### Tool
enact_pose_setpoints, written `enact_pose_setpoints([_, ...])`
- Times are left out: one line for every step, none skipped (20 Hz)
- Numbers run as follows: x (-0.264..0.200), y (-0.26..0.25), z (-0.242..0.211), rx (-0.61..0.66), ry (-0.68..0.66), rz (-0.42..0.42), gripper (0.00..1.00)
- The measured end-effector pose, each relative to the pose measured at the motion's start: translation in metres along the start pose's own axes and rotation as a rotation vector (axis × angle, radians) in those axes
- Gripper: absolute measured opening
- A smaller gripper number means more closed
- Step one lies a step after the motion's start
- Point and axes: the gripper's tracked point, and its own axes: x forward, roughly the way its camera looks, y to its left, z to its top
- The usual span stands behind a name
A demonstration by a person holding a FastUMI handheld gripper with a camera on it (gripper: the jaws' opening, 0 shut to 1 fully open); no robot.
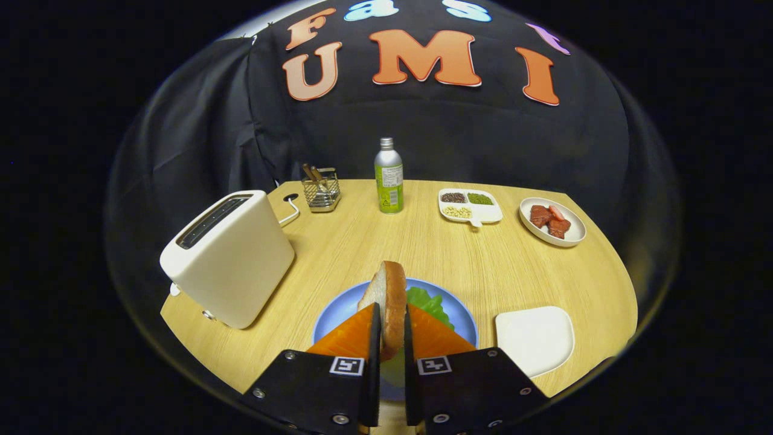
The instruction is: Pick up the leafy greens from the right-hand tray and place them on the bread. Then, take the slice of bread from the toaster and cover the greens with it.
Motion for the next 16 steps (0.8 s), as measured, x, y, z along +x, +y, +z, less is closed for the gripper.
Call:
enact_pose_setpoints([0.001,-0.005,-0.003,-0.001,0.014,-0.013,0.20])
enact_pose_setpoints([0.003,-0.010,-0.007,-0.003,0.031,-0.024,0.23])
enact_pose_setpoints([0.004,-0.015,-0.011,-0.003,0.050,-0.034,0.27])
enact_pose_setpoints([0.004,-0.019,-0.014,0.002,0.064,-0.039,0.29])
enact_pose_setpoints([0.006,-0.019,-0.015,0.009,0.070,-0.039,0.33])
enact_pose_setpoints([0.008,-0.021,-0.016,0.012,0.077,-0.040,0.36])
enact_pose_setpoints([0.009,-0.022,-0.017,0.010,0.082,-0.041,0.39])
enact_pose_setpoints([0.010,-0.023,-0.020,0.007,0.091,-0.042,0.41])
enact_pose_setpoints([0.011,-0.023,-0.022,-0.001,0.101,-0.042,0.48])
enact_pose_setpoints([0.012,-0.025,-0.024,-0.011,0.106,-0.046,0.51])
enact_pose_setpoints([0.012,-0.024,-0.026,-0.018,0.113,-0.045,0.54])
enact_pose_setpoints([0.013,-0.024,-0.028,-0.022,0.123,-0.042,0.56])
enact_pose_setpoints([0.013,-0.025,-0.030,-0.029,0.131,-0.044,0.61])
enact_pose_setpoints([0.013,-0.026,-0.032,-0.037,0.137,-0.048,0.66])
enact_pose_setpoints([0.013,-0.027,-0.032,-0.044,0.140,-0.051,0.70])
enact_pose_setpoints([0.014,-0.027,-0.033,-0.048,0.143,-0.049,0.73])
